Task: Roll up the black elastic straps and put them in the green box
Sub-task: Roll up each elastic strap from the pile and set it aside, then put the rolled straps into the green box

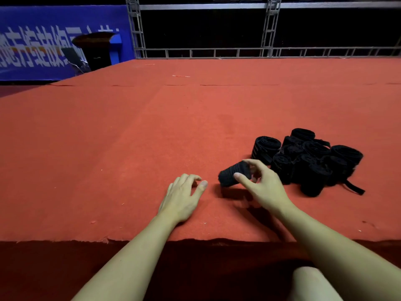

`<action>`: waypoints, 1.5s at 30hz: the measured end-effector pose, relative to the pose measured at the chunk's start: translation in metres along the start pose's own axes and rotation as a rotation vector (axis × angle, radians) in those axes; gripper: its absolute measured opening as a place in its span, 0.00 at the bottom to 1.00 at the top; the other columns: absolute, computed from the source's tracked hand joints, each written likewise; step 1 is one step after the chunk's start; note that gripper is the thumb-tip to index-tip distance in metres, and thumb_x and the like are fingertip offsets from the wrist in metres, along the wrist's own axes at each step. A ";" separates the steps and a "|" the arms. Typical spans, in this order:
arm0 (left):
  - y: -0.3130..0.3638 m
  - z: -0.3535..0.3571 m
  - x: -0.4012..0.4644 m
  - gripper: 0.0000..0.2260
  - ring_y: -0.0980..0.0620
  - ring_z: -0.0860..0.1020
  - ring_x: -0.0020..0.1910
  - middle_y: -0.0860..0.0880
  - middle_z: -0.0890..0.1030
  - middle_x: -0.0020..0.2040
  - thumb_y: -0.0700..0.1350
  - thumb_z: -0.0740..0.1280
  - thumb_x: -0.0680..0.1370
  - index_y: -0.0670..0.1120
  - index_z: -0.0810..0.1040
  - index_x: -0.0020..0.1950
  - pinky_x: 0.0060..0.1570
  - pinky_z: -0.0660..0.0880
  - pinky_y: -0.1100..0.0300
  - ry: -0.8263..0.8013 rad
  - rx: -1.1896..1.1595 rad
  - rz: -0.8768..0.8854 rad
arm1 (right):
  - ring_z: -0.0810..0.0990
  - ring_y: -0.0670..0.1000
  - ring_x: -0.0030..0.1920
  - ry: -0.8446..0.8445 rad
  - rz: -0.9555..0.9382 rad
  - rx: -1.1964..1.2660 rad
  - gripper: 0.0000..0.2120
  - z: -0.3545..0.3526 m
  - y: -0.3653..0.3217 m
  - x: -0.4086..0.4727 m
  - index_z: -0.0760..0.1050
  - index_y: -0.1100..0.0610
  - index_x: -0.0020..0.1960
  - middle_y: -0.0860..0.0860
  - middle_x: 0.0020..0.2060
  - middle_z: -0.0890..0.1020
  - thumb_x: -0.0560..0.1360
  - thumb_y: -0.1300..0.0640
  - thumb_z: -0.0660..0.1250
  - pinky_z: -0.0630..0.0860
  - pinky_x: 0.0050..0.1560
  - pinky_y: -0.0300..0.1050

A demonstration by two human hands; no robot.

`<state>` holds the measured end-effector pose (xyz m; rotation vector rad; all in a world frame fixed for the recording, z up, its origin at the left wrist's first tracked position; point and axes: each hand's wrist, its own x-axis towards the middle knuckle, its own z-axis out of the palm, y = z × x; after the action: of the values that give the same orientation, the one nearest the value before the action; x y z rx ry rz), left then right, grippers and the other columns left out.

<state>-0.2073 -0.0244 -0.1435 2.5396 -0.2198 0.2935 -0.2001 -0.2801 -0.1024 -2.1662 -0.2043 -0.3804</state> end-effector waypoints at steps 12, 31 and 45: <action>0.000 0.003 -0.001 0.29 0.59 0.70 0.58 0.63 0.72 0.55 0.73 0.45 0.78 0.60 0.78 0.59 0.63 0.68 0.56 -0.019 0.102 0.009 | 0.83 0.57 0.49 0.143 -0.209 -0.693 0.22 -0.104 0.028 -0.008 0.78 0.52 0.63 0.51 0.48 0.85 0.74 0.41 0.73 0.79 0.50 0.53; 0.000 0.002 -0.001 0.25 0.60 0.70 0.57 0.64 0.72 0.55 0.73 0.48 0.78 0.62 0.77 0.58 0.62 0.69 0.56 -0.041 0.114 -0.021 | 0.78 0.57 0.50 0.127 -0.287 -0.906 0.33 -0.125 0.061 0.008 0.81 0.53 0.58 0.51 0.49 0.79 0.74 0.27 0.59 0.76 0.49 0.54; 0.054 0.007 0.052 0.20 0.48 0.78 0.61 0.51 0.79 0.59 0.65 0.60 0.81 0.52 0.75 0.65 0.63 0.74 0.51 0.017 -0.034 -0.206 | 0.78 0.59 0.53 0.161 -0.225 -0.783 0.21 -0.161 0.047 0.040 0.80 0.53 0.58 0.52 0.51 0.80 0.78 0.38 0.64 0.74 0.52 0.54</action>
<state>-0.1681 -0.0776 -0.1080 2.4992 0.0431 0.2285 -0.1811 -0.4380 -0.0362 -2.8664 -0.2338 -0.8730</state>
